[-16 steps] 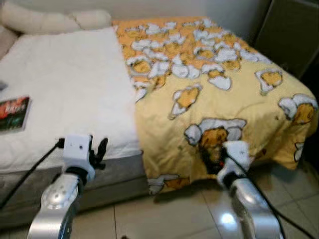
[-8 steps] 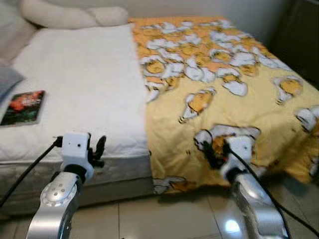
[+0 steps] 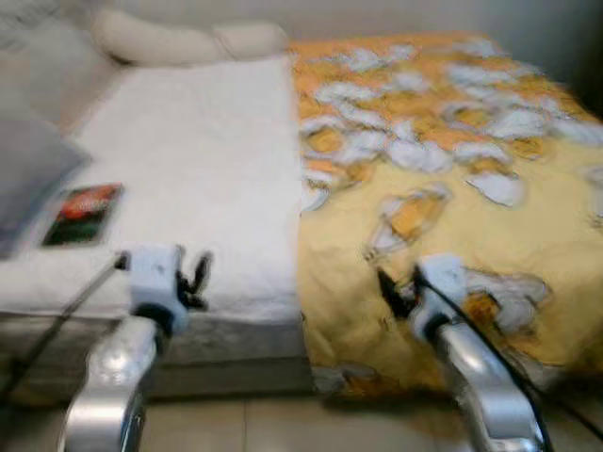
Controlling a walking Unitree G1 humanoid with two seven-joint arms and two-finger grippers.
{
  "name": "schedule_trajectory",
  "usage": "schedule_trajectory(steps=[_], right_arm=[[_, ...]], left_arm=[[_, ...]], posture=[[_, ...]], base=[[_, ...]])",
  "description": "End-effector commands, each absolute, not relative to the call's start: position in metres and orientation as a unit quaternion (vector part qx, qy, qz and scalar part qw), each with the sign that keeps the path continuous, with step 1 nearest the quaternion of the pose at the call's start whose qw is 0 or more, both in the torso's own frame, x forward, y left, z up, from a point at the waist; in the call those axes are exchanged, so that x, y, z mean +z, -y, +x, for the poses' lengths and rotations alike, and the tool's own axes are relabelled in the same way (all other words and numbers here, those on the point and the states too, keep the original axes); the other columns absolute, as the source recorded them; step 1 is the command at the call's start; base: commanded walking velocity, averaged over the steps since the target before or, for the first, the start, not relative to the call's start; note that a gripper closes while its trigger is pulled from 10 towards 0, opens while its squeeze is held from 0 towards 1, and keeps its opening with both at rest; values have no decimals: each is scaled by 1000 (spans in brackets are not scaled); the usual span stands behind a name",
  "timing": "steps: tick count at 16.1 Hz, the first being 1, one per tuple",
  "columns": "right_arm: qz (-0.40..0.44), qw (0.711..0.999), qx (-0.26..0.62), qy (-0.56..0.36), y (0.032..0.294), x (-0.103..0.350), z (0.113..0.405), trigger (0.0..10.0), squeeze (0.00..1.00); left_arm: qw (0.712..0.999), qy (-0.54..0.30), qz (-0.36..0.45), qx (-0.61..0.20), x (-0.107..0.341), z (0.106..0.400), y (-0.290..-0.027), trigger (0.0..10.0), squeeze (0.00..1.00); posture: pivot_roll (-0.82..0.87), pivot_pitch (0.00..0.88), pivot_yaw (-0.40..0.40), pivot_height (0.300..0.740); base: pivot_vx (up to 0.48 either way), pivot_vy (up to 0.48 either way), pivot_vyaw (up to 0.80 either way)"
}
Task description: Clean up the room
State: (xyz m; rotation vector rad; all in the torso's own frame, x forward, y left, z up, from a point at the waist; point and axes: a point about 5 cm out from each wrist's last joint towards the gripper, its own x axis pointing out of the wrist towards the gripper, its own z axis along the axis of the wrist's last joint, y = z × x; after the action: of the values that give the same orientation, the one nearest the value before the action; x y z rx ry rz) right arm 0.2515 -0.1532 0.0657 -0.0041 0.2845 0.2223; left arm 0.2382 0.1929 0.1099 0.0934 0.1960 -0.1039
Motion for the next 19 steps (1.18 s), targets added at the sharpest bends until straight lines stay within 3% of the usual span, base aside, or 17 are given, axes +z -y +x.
schedule_trajectory(steps=[1, 10, 14, 15, 19], right_arm=[[11, 983, 130, -131, 140, 72, 256, 10000, 0], [3, 979, 125, -158, 144, 62, 260, 10000, 0], [6, 966, 122, -228, 143, 47, 266, 10000, 0], [-4, 961, 134, -243, 139, 44, 273, 10000, 1000], [-40, 942, 125, -310, 130, 36, 307, 10000, 1000]], left_arm=[[993, -99, 54, -43, 111, 238, -201, 10000, 0], [992, -106, 49, -54, 108, 236, -198, 10000, 0], [986, -122, 62, -95, 105, 233, -189, 10000, 0], [984, -121, 63, -117, 106, 233, -185, 10000, 0], [969, -129, 82, -193, 110, 234, -178, 10000, 0]], posture=[[2, 0, 17, 740], [-5, 0, 12, 740], [-1, 0, 9, 740], [3, 0, 8, 740], [23, 0, 7, 740]], base=[[322, 0, 0], [315, 0, 0], [69, 0, 0], [0, 0, 0], [0, 0, 0]])
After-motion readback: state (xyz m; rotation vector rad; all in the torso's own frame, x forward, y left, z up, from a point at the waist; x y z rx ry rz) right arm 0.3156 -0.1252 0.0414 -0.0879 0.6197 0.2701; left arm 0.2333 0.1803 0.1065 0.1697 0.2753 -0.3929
